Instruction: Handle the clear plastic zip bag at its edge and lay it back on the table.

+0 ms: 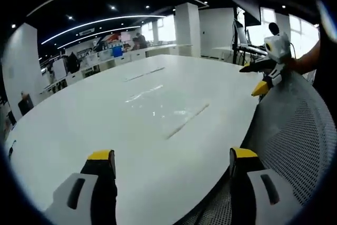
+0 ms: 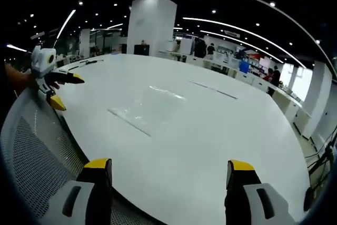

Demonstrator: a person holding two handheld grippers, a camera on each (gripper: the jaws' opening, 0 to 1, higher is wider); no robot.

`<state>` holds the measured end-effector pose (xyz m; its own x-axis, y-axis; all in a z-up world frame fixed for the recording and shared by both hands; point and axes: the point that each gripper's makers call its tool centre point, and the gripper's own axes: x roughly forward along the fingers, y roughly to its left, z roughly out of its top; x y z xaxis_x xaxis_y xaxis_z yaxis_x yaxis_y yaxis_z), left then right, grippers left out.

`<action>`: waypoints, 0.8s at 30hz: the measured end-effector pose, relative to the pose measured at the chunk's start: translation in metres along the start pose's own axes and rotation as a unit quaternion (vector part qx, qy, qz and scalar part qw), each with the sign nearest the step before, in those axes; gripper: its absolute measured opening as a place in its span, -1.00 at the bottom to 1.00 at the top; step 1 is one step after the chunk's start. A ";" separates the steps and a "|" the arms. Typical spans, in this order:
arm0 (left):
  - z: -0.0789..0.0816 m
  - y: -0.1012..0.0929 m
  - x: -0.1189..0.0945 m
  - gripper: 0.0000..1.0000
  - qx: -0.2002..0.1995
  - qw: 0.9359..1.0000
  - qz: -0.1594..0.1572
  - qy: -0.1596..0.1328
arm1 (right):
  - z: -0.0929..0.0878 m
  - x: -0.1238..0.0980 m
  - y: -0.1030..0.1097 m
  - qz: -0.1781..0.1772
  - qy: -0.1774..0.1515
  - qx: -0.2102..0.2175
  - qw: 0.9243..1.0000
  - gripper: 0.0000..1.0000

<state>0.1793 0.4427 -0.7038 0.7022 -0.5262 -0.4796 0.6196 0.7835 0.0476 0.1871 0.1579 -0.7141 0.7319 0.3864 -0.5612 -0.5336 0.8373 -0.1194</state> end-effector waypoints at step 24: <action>-0.001 0.000 0.002 0.85 0.008 1.000 0.000 0.005 | 0.000 -0.001 -0.004 -0.004 -0.005 0.003 1.000 0.81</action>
<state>0.1801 0.4426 -0.7059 0.6995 -0.5223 -0.4877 0.6246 0.7785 0.0622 0.1887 0.1543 -0.7134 0.7404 0.3833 -0.5522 -0.5253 0.8425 -0.1196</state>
